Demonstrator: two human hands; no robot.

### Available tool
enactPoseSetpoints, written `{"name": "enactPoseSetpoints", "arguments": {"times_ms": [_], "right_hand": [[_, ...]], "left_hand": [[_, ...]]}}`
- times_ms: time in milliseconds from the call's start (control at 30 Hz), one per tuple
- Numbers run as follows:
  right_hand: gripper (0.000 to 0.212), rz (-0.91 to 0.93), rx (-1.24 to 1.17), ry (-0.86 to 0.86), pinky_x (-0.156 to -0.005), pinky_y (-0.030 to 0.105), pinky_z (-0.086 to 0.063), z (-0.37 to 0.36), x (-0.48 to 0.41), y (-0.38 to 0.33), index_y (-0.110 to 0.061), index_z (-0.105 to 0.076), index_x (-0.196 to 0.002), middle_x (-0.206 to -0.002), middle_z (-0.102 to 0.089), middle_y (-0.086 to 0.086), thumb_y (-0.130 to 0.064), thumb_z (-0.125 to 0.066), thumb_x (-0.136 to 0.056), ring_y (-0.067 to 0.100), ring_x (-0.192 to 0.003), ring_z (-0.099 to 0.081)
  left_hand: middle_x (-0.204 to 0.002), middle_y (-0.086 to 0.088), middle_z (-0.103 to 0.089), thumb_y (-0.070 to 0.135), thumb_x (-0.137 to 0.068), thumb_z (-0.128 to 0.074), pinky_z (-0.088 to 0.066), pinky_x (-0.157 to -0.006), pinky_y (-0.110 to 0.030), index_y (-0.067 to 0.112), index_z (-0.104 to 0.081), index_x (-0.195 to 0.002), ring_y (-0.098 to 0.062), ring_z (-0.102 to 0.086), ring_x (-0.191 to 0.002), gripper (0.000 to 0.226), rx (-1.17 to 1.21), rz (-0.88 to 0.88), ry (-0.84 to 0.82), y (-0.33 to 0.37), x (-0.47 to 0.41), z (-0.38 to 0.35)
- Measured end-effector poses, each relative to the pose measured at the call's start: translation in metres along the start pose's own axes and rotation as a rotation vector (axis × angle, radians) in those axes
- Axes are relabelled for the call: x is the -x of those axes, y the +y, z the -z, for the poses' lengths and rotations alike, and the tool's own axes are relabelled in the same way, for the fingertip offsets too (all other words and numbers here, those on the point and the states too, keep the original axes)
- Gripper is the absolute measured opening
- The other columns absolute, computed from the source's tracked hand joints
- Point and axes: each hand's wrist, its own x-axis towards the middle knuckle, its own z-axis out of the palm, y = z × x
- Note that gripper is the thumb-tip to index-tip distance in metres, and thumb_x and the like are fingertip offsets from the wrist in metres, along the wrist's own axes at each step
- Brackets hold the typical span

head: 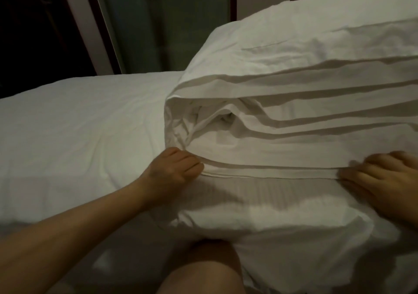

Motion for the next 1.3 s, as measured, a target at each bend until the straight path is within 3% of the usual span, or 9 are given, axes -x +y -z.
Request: {"name": "enactPoseSetpoints", "arguments": {"times_ms": [133,267,333,567,800,900,1067,1233,1300], "right_hand": [[0.055,0.056,-0.046,0.053,-0.076,0.039,-0.037,0.015,-0.050,-0.051,-0.020,-0.076,-0.089,-0.085,-0.073,0.005,-0.041,-0.027,-0.100,0.029,-0.074,-0.067],[0.014,0.042,-0.073,0.154,-0.069,0.035,-0.039,0.006,-0.096,-0.108,-0.022,-0.074,-0.079,-0.073,-0.070,0.000,-0.027,-0.061,-0.078,0.024,-0.066,-0.064],[0.005,0.016,-0.111,0.210,-0.066,0.036,-0.037,0.001,-0.115,-0.135,-0.020,-0.071,-0.072,-0.067,-0.066,0.000,-0.024,-0.067,-0.074,0.025,-0.063,-0.062],[0.033,-0.129,-0.158,0.183,-0.067,0.035,-0.032,-0.001,-0.159,-0.192,-0.022,-0.071,-0.073,-0.065,-0.065,-0.003,-0.036,-0.045,-0.087,0.021,-0.061,-0.059],[0.035,-0.194,-0.208,0.238,-0.061,0.031,-0.039,-0.008,-0.179,-0.211,-0.024,-0.064,-0.063,-0.059,-0.059,-0.006,-0.038,-0.043,-0.087,0.018,-0.055,-0.054],[0.032,-0.156,-0.220,0.354,-0.064,0.035,-0.032,-0.009,-0.183,-0.214,-0.020,-0.061,-0.059,-0.057,-0.057,-0.001,-0.030,-0.044,-0.084,0.021,-0.054,-0.052],[0.031,-0.058,-0.238,0.423,-0.063,0.035,-0.028,-0.014,-0.173,-0.212,-0.013,-0.060,-0.057,-0.056,-0.055,0.004,-0.022,-0.047,-0.084,0.025,-0.052,-0.052],[0.032,-0.143,-0.284,0.377,-0.063,0.036,-0.027,-0.013,-0.182,-0.218,-0.018,-0.065,-0.064,-0.057,-0.058,0.002,-0.029,-0.046,-0.087,0.025,-0.051,-0.053],[0.032,-0.201,-0.346,0.412,-0.062,0.035,-0.033,-0.008,-0.189,-0.225,-0.018,-0.072,-0.078,-0.061,-0.062,0.002,-0.030,-0.045,-0.089,0.025,-0.053,-0.055]], "left_hand": [[-0.083,-0.015,-0.070,0.008,-0.085,-0.052,-0.057,-0.061,-0.036,0.002,-0.073,-0.084,-0.030,-0.067,-0.070,0.021,-0.075,-0.019,0.010,-0.013,-0.001,0.016],[-0.080,-0.013,-0.069,0.010,-0.087,-0.054,-0.053,-0.060,-0.032,0.003,-0.074,-0.087,-0.029,-0.066,-0.069,0.022,-0.123,-0.053,0.046,-0.022,0.008,0.022],[-0.074,-0.013,-0.067,0.012,-0.086,-0.052,-0.052,-0.053,-0.031,0.003,-0.074,-0.085,-0.029,-0.062,-0.060,0.024,-0.114,-0.005,0.062,-0.026,0.011,0.024],[-0.072,-0.009,-0.065,0.016,-0.088,-0.052,-0.044,-0.041,-0.026,0.008,-0.073,-0.077,-0.024,-0.056,-0.053,0.025,-0.133,0.062,0.115,-0.032,0.004,0.023],[-0.076,-0.009,-0.064,0.009,-0.087,-0.051,-0.043,-0.049,-0.026,0.007,-0.070,-0.080,-0.023,-0.055,-0.061,0.021,-0.073,-0.079,0.061,-0.042,0.017,0.027],[-0.077,-0.007,-0.063,0.004,-0.087,-0.046,-0.042,-0.055,-0.025,0.009,-0.061,-0.088,-0.020,-0.054,-0.063,0.017,-0.087,-0.112,0.029,-0.049,0.024,0.035],[-0.072,-0.006,-0.060,0.004,-0.100,-0.023,-0.044,-0.053,-0.026,0.009,-0.067,-0.079,-0.019,-0.053,-0.060,0.048,-0.105,-0.107,0.006,-0.049,0.026,0.039],[-0.074,-0.008,-0.061,0.007,-0.088,-0.054,-0.041,-0.051,-0.029,0.007,-0.067,-0.080,-0.022,-0.054,-0.062,0.015,-0.183,-0.004,0.024,-0.047,0.023,0.041],[-0.066,-0.007,-0.056,0.015,-0.091,-0.056,-0.032,-0.050,-0.027,0.008,-0.066,-0.076,-0.020,-0.045,-0.056,0.020,-0.186,0.101,0.076,-0.043,0.014,0.048]]}}
